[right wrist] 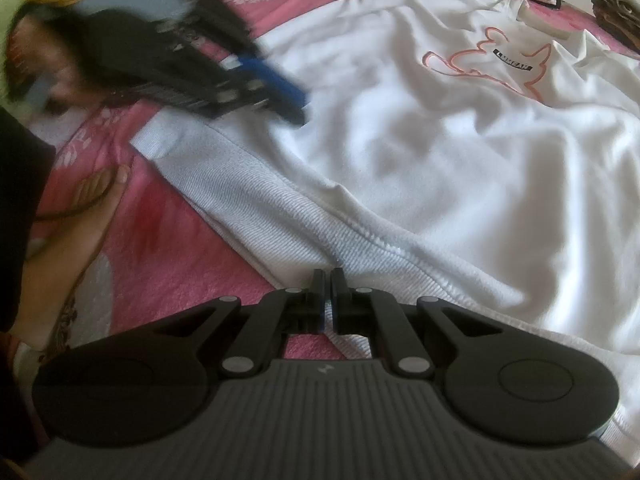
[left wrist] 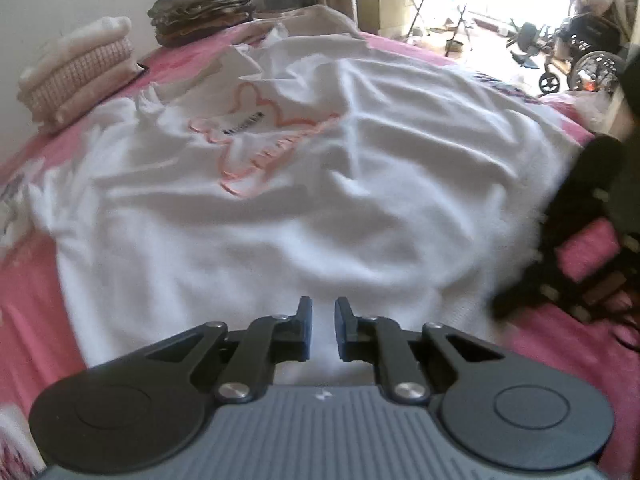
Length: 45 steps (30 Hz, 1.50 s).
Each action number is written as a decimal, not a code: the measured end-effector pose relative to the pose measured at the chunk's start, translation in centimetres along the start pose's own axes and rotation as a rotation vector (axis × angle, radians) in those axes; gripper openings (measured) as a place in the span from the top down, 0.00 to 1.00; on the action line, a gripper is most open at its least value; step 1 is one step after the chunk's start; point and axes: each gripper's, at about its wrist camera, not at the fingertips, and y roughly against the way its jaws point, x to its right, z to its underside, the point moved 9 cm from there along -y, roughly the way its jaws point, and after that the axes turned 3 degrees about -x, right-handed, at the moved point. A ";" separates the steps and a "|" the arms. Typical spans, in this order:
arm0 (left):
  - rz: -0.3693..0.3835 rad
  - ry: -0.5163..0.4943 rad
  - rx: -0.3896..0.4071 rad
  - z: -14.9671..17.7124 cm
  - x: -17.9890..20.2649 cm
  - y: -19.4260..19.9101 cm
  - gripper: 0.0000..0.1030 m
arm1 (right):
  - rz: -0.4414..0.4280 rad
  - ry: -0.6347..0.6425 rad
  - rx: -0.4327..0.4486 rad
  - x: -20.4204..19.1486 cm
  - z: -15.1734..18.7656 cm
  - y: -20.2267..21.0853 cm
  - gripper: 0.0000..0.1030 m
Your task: Fold clothes
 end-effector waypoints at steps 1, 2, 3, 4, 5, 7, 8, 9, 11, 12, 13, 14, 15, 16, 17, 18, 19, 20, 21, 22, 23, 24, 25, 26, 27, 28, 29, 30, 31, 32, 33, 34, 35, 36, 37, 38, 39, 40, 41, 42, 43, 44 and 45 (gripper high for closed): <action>0.039 0.019 -0.011 -0.7 -0.2 -0.5 0.80 | 0.001 0.000 0.000 0.0 0.0 0.0 0.98; 0.097 0.040 -0.027 -1.1 -0.2 -1.0 0.79 | 0.002 0.000 -0.001 0.0 0.0 0.0 0.98; 0.146 0.046 -0.042 -1.5 0.2 -1.5 0.78 | 0.003 -0.003 0.000 0.0 0.0 0.0 0.98; 0.189 0.046 -0.056 -1.8 0.6 -2.0 0.76 | 0.003 -0.006 0.001 0.0 0.0 0.0 0.98; 0.190 0.034 -0.067 -1.9 1.1 -2.7 0.77 | 0.003 -0.009 0.001 0.0 0.0 -0.1 0.98; 0.094 0.014 -0.079 -2.1 0.9 -4.5 0.87 | 0.002 -0.017 0.004 0.0 0.1 0.0 0.98; 0.052 0.031 -0.072 -2.3 0.4 -5.3 0.88 | 0.000 -0.022 0.006 0.0 0.1 0.0 0.98; 0.019 0.068 -0.063 -2.7 -0.4 -5.9 0.92 | -0.001 -0.026 0.008 0.0 0.3 0.1 0.98; -0.039 0.157 -0.050 -3.8 -2.5 -6.9 0.97 | -0.003 -0.037 0.009 0.0 0.3 0.1 0.98; -0.055 0.179 -0.046 -4.3 -3.3 -7.4 0.97 | -0.004 -0.041 0.010 0.0 0.3 0.1 0.98; -0.064 0.192 -0.040 -4.8 -3.9 -7.9 0.97 | -0.003 -0.042 0.009 0.1 0.3 0.1 0.98; -0.088 0.181 -0.032 -5.3 -4.2 -8.3 0.97 | -0.001 -0.044 0.009 0.1 0.3 0.1 0.98; -0.121 0.149 -0.022 -5.7 -4.2 -8.7 0.97 | 0.002 -0.043 0.009 0.1 0.3 0.1 0.98; -0.157 0.114 -0.014 -6.0 -4.0 -9.1 0.97 | 0.005 -0.043 0.010 0.0 0.3 0.1 0.98; -0.193 0.080 -0.004 -6.3 -3.7 -9.5 0.97 | 0.009 -0.047 0.013 0.0 0.3 0.1 0.98; -0.226 0.058 0.004 -6.6 -3.6 -9.9 0.97 | 0.012 -0.052 0.016 0.0 0.4 0.1 0.98; -0.256 0.043 0.011 -6.9 -3.6 -10.3 0.97 | 0.013 -0.062 0.020 0.0 0.4 0.2 0.98; -0.278 0.037 0.015 -7.3 -3.7 -10.5 0.97 | 0.014 -0.072 0.024 0.1 0.5 0.2 0.98; -0.291 0.043 0.015 -7.6 -4.0 -10.7 0.97 | 0.015 -0.081 0.027 0.2 0.5 0.2 0.98; -0.295 0.059 0.012 -7.8 -4.3 -10.8 0.97 | 0.016 -0.089 0.031 0.2 0.5 0.2 0.98; -0.296 0.073 0.007 -8.0 -4.6 -10.7 0.97 | 0.016 -0.095 0.033 0.2 0.6 0.2 0.98; -0.298 0.078 0.004 -8.2 -4.8 -10.6 0.97 | 0.017 -0.100 0.035 0.2 0.6 0.2 0.98; -0.304 0.088 0.006 -8.2 -5.0 -10.2 0.97 | 0.017 -0.103 0.038 0.2 0.7 0.2 0.98; -0.312 0.104 0.012 -8.2 -5.2 -9.7 0.97 | 0.017 -0.106 0.041 0.2 0.7 0.2 0.98; -0.326 0.127 0.019 -8.1 -5.7 -8.9 0.94 | 0.017 -0.110 0.044 0.3 0.8 0.2 0.98; -0.342 0.152 0.026 -7.8 -6.2 -8.0 0.91 | 0.016 -0.112 0.047 0.3 0.9 0.2 0.98; -0.350 0.178 0.041 -7.5 -6.8 -6.8 0.87 | 0.015 -0.115 0.051 0.3 0.9 0.2 0.98; -0.345 0.197 0.067 -7.1 -7.2 -5.3 0.86 | 0.014 -0.117 0.056 0.3 1.0 0.2 0.98; -0.324 0.188 0.082 -6.7 -7.0 -3.9 0.86 | 0.012 -0.119 0.059 0.4 1.0 0.1 0.98; -0.297 0.166 0.089 -6.2 -6.6 -2.7 0.85 | 0.009 -0.121 0.062 0.4 1.0 0.1 0.98; -0.269 0.144 0.097 -5.7 -6.1 -1.4 0.84 | 0.009 -0.122 0.062 0.4 1.0 0.1 0.98; -0.216 0.118 0.084 -5.0 -5.1 -0.5 0.84 | 0.010 -0.122 0.062 0.4 0.9 0.1 0.98; -0.147 0.090 0.062 -4.3 -3.8 0.3 0.84 | 0.010 -0.123 0.061 0.4 0.9 0.1 0.98; -0.069 0.077 0.030 -3.4 -2.4 0.9 0.84 | 0.010 -0.124 0.061 0.4 0.9 0.1 0.98; 0.013 0.085 -0.009 -2.5 -1.2 1.1 0.83 | 0.011 -0.125 0.061 0.4 0.9 0.1 0.98; 0.077 0.108 -0.055 -1.6 -0.2 0.9 0.82 | 0.011 -0.126 0.060 0.4 0.9 0.1 0.98; 0.129 0.136 -0.104 -0.6 0.7 0.6 0.82 | 0.011 -0.126 0.060 0.4 0.8 0.1 0.98; 0.125 0.149 -0.134 0.2 1.0 -0.2 0.82 | 0.011 -0.127 0.060 0.4 0.8 0.1 0.98; 0.089 0.154 -0.154 0.8 0.9 -1.3 0.82 | 0.012 -0.128 0.059 0.4 0.8 0.1 0.98; 0.053 0.159 -0.173 1.4 0.8 -2.3 0.85 | 0.012 -0.129 0.059 0.4 0.8 0.1 0.98; 0.023 0.186 -0.154 1.4 0.1 -2.8 0.88 | 0.012 -0.130 0.059 0.4 0.8 0.0 0.98; -0.004 0.226 -0.113 1.0 -0.9 -3.0 0.90 | 0.012 -0.130 0.058 0.4 0.8 0.0 0.98; -0.031 0.265 -0.072 0.6 -2.0 -3.2 0.91 | 0.018 -0.130 0.058 0.3 0.7 0.0 0.98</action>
